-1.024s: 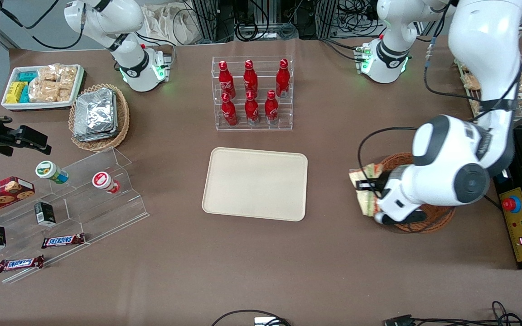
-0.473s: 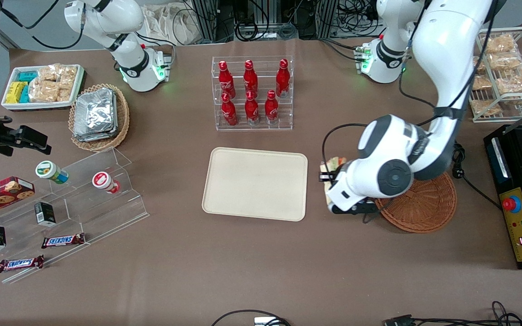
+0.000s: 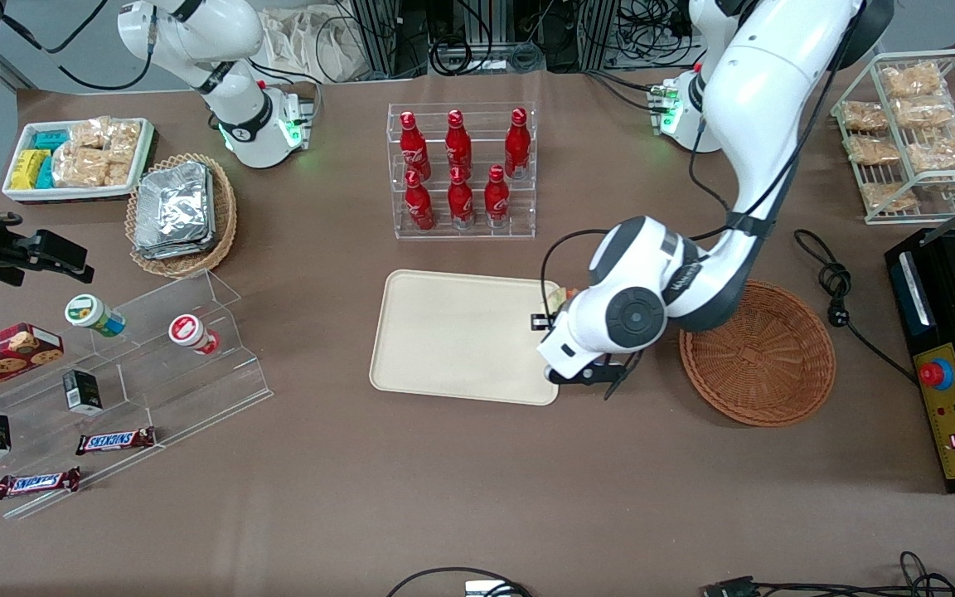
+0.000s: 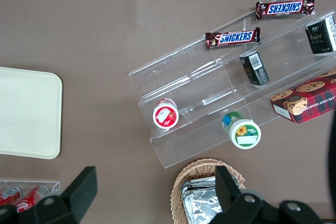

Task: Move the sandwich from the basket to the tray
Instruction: 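Carry the sandwich with the left gripper over the cream tray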

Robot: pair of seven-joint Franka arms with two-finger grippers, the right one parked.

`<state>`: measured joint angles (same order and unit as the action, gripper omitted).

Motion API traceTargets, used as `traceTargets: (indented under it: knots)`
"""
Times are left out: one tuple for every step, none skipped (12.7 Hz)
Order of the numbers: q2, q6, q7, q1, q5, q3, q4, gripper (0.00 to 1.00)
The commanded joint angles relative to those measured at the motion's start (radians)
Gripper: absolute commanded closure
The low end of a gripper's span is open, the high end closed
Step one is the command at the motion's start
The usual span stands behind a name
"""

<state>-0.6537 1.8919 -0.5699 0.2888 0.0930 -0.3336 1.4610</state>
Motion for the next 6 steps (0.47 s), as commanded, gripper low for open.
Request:
traceTargets:
  knots:
    - [-0.030, 0.027, -0.036, 0.046, -0.010, 0.007, -0.027, 0.75]
    - [-0.033, 0.056, -0.048, 0.061, -0.010, 0.007, -0.024, 0.74]
    - [-0.050, 0.073, -0.066, 0.070, -0.010, 0.007, -0.024, 0.74]
    - [-0.067, 0.081, -0.073, 0.075, -0.010, 0.007, -0.024, 0.74]
    - [-0.078, 0.096, -0.073, 0.078, -0.010, 0.007, -0.024, 0.74]
    - [-0.086, 0.119, -0.073, 0.085, -0.015, 0.007, -0.024, 0.74]
